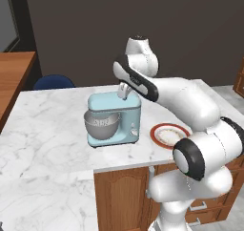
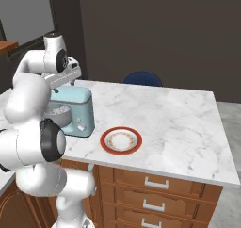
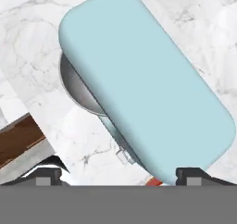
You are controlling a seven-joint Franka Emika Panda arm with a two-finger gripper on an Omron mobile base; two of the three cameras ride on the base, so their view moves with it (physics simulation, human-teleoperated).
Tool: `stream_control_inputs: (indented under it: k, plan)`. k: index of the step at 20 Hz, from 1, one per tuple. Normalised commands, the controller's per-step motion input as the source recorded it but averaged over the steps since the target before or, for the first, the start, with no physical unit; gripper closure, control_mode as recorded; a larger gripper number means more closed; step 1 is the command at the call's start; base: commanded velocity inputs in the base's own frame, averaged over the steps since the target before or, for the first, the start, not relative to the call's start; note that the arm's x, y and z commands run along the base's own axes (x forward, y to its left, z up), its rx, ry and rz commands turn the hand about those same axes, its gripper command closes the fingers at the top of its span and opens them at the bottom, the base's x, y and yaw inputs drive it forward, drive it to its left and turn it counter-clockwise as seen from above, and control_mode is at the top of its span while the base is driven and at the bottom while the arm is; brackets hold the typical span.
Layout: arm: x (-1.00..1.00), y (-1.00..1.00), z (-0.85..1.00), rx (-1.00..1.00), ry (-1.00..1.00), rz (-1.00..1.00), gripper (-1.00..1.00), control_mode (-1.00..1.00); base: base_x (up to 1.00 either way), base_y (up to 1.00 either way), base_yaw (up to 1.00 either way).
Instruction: Add butter and sugar cubes to the stand mixer bowl and then turn on the stand mixer to begin making frosting.
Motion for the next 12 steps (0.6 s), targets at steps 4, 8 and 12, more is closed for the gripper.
stream_control_inputs:
  k: [4,8,12]
  plan:
    - [-0.99,-0.14,0.17,0.0,-0.2,-0.17,-1.0,-1.0,0.0,0.0,0.0]
    - [-1.0,-0.01,0.0,0.0,-0.19,-0.19,-1.0,-1.0,0.0,0.0,0.0]
    - [-0.89,-0.01,0.0,0.0,-0.14,-0.21,-1.0,-1.0,0.0,0.0,0.0]
